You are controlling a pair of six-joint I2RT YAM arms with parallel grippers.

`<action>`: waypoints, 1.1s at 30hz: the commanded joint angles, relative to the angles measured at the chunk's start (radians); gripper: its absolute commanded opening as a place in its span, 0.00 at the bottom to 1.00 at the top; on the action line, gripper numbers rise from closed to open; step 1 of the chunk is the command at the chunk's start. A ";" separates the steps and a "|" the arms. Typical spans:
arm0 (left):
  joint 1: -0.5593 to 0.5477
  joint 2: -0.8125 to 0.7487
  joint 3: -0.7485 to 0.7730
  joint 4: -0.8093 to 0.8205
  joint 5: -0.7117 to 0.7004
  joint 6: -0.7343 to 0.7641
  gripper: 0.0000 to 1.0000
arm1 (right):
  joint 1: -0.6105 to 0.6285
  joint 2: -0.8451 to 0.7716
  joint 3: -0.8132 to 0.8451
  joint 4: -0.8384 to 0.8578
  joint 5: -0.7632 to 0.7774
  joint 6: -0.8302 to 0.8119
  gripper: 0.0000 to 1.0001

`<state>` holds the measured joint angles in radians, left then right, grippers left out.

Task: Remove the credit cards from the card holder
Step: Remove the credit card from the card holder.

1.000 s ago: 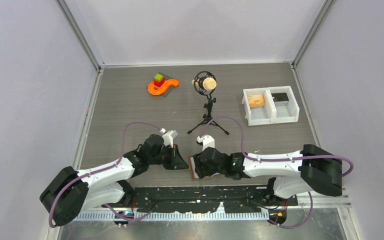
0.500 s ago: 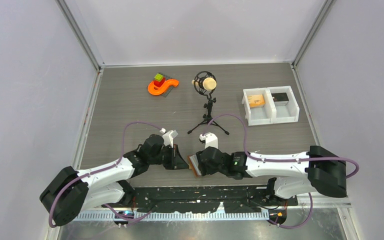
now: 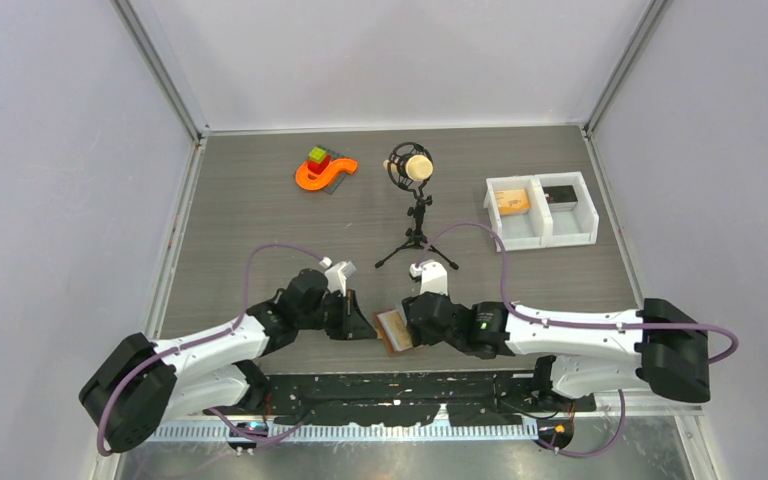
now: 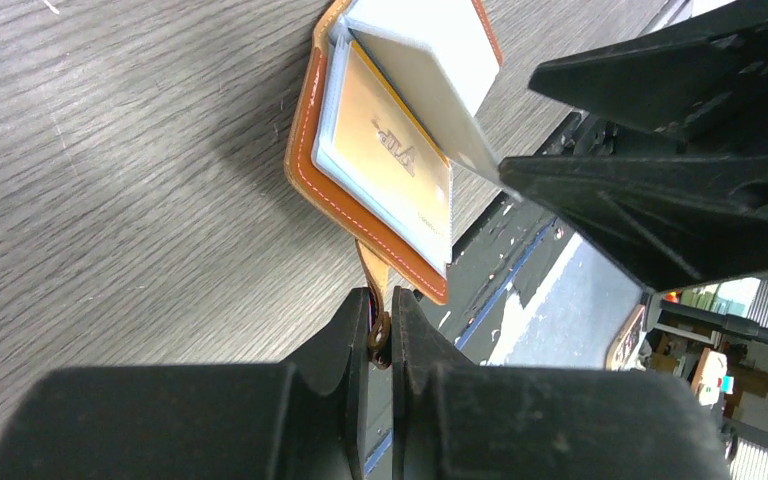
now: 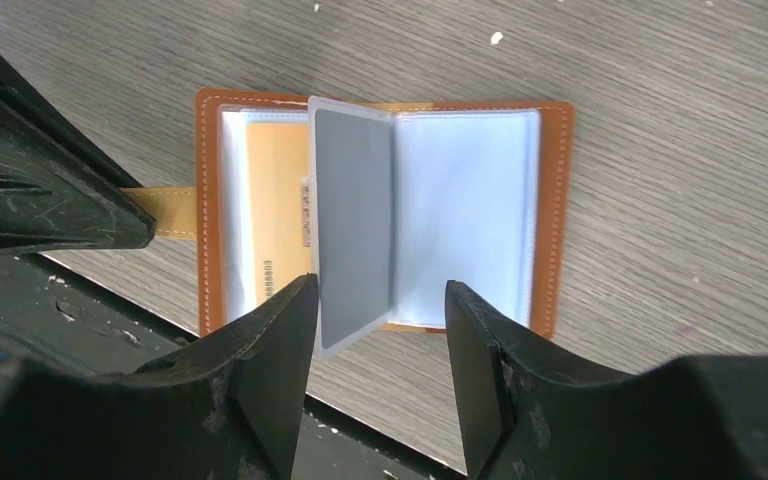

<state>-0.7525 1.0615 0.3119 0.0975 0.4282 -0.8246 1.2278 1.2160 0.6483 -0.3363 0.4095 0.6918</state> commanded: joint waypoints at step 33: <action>0.001 0.009 0.077 -0.142 -0.070 0.047 0.16 | -0.058 -0.070 -0.188 0.479 -0.281 0.107 0.40</action>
<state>-0.7525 1.0237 0.4271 -0.1772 0.2932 -0.7570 1.1877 1.0920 0.4706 -0.0246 0.1955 0.7475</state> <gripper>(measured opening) 0.193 0.409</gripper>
